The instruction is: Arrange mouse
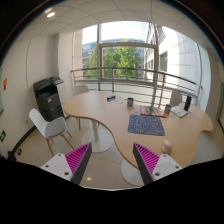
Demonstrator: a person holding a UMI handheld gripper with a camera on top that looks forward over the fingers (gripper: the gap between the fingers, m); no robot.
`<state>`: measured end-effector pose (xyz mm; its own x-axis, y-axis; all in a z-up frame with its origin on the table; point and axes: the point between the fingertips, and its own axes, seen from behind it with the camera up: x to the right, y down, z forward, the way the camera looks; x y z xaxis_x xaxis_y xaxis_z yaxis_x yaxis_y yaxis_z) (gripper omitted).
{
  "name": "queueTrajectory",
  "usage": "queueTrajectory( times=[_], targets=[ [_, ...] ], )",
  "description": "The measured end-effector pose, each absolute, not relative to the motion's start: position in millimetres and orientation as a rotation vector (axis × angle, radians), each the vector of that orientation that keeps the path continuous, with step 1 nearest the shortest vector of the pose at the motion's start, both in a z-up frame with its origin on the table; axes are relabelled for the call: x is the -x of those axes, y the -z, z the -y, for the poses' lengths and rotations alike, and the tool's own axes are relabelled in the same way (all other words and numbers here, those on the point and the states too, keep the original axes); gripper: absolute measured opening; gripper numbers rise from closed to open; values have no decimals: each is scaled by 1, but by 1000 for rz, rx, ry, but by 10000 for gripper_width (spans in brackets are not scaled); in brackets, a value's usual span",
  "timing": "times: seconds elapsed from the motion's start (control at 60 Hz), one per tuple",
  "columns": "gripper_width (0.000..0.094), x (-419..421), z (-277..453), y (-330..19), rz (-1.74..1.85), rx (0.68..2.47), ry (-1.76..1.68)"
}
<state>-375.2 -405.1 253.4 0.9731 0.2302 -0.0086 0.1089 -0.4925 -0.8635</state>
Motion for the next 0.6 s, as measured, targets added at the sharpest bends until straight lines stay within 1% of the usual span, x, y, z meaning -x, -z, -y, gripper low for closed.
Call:
queueTrajectory(
  times=[0.083,0.183,0.35,0.467,0.6],
  targets=[
    [848,372,413,-241,215,2121,-136],
    [848,348,414,-210,180,2176,-125],
    [851,261,392,-137,88,2271,-44],
    [852,198,359,-90,17,2304,15],
    [850,131,302,-55,-35,2292,95]
  ],
)
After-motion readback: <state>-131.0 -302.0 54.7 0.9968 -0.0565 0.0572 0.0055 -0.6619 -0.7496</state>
